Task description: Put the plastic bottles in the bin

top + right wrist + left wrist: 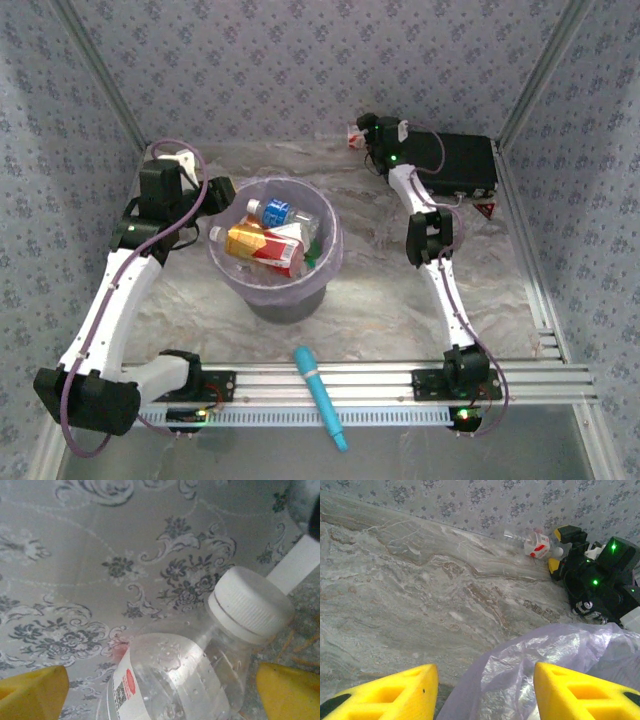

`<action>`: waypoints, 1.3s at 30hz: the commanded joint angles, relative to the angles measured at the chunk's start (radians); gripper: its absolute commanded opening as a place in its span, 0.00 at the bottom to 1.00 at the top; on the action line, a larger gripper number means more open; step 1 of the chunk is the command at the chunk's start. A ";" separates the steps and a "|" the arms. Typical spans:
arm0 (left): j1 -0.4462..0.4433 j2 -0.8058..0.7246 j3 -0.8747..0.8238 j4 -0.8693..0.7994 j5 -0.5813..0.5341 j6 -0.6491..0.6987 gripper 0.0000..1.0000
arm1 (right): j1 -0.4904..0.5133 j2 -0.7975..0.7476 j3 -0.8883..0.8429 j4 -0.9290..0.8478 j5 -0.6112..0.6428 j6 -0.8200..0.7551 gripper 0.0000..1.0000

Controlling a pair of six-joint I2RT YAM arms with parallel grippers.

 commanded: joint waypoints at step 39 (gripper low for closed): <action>0.014 -0.038 -0.008 -0.010 0.002 -0.012 0.57 | 0.063 -0.271 -0.569 0.049 -0.250 -0.097 0.86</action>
